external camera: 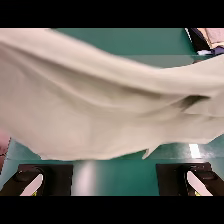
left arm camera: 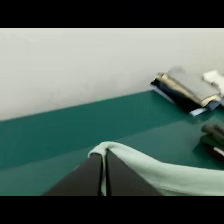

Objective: Fold the shirts.

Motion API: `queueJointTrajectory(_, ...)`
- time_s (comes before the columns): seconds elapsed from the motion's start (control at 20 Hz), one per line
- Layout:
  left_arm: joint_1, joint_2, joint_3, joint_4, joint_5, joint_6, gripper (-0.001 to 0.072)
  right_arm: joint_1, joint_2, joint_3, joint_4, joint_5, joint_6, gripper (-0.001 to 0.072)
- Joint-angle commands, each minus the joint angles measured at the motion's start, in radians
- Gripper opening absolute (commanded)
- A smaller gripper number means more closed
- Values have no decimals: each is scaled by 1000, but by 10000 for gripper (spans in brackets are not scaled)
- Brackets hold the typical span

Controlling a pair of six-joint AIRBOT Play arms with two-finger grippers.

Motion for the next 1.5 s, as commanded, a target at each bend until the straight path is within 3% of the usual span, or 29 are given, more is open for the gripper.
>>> queueJointTrajectory(0.0,0,-1,-208,165,-84,6,26,0,-153,-6,-44,203,19,14)
queueJointTrajectory(0.2,0,-10,-609,281,-10,15,26,0,-299,-238,-45,217,6,14)
queueJointTrajectory(0.45,0,-14,-1000,373,401,51,26,0,-439,-440,-42,-60,-2,13)
queueJointTrajectory(0.65,0,-87,-1098,376,616,60,26,1,-480,-591,-26,-371,0,13)
queueJointTrajectory(0.85,0,-217,-1098,375,744,56,26,0,-515,-682,-26,-554,0,13)
queueJointTrajectory(1.1,0,-327,-1098,375,745,50,26,0,-565,-687,-29,-606,0,12)
queueJointTrajectory(1.45,0,-358,-1100,480,528,51,26,1,-562,-862,-34,-527,-1,12)
